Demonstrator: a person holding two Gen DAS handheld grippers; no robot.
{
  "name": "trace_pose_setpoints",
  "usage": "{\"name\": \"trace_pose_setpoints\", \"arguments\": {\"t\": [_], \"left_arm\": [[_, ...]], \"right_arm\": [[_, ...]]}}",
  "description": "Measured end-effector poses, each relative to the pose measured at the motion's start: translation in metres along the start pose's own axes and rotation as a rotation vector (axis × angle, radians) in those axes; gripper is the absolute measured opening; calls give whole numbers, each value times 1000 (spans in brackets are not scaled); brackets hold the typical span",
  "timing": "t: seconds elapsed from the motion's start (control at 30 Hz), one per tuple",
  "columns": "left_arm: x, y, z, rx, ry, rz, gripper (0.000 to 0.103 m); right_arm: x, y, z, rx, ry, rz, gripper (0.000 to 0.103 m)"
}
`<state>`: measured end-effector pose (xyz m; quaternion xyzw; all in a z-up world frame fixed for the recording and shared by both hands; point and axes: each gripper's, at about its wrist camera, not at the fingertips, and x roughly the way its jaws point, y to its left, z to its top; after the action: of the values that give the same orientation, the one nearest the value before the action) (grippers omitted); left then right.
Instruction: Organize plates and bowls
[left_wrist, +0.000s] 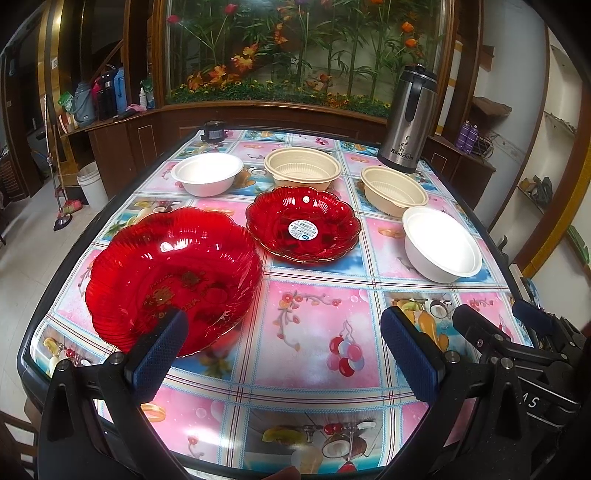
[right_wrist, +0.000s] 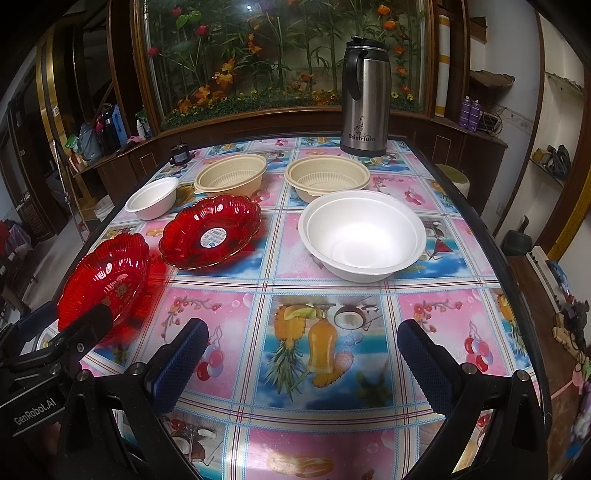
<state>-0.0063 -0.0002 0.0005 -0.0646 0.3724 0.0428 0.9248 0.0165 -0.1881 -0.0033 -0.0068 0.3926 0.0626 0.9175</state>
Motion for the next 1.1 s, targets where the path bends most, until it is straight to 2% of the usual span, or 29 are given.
{"name": "trace_pose_setpoints", "arguments": {"t": [0.43,0.57,0.63,0.8,0.97,1.1], "left_arm": [[0,0,0,1,3,-6,103],[-8,11,-1,-17,-3,-25,103],[-17,26,1,-29,-32,-12,103],[-29,90,11,-115,-98,90,103],[1,171,15,-323,-14,168,103],[37,193,13,-342,83,195,103]], "right_arm": [[0,0,0,-1,0,0,103],[-1,2,0,3,6,34,103],[0,5,1,16,24,90,103],[6,20,10,60,90,286,103],[27,61,23,69,175,471,102],[59,101,32,89,263,573,99]]}}
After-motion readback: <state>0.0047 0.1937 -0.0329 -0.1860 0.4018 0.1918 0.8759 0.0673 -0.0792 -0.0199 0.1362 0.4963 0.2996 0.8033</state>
